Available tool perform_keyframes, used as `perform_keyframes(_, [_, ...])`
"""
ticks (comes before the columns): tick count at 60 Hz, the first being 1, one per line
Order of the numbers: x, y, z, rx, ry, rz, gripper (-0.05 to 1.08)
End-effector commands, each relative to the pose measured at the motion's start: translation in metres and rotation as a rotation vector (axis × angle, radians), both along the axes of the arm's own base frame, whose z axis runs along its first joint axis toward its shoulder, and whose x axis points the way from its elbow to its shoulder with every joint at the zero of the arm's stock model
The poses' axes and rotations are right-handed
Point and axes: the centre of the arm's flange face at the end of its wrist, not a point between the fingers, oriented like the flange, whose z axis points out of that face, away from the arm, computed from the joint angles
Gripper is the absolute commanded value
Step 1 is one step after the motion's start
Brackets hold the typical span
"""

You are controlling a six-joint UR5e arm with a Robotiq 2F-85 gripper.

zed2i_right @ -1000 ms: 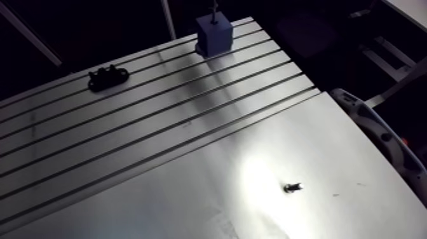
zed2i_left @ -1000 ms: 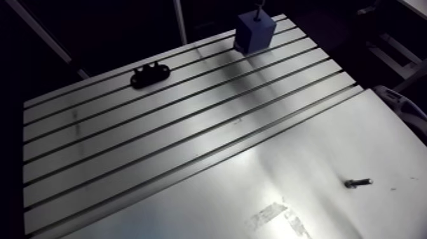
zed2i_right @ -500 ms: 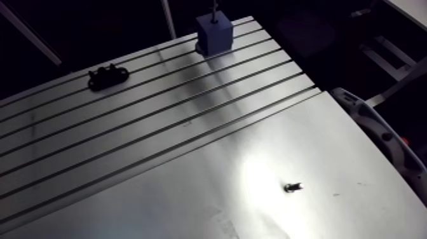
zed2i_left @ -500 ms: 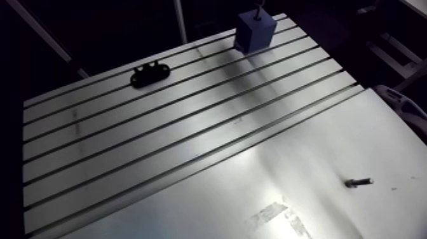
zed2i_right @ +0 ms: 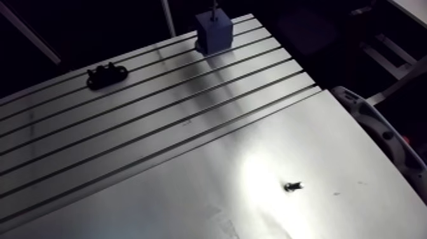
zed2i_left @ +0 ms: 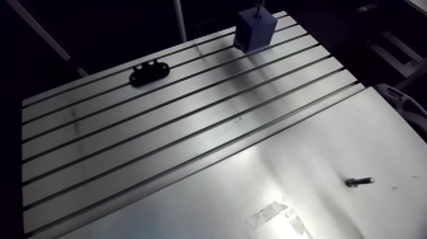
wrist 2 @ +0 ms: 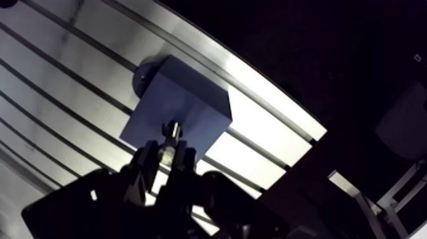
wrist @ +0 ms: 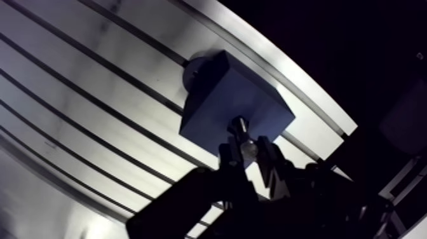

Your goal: Pick up the M10 bolt and insert it into the hex recess until seated.

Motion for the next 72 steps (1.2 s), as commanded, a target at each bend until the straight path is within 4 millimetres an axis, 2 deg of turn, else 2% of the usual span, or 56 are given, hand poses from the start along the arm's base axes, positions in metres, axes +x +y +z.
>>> perform_keyframes(1, [-0.001,-0.001,-0.003,-0.003,-0.005,0.003,1.01])
perform_keyframes(72, [0.001,-0.001,0.009,-0.005,0.005,0.01,1.02])
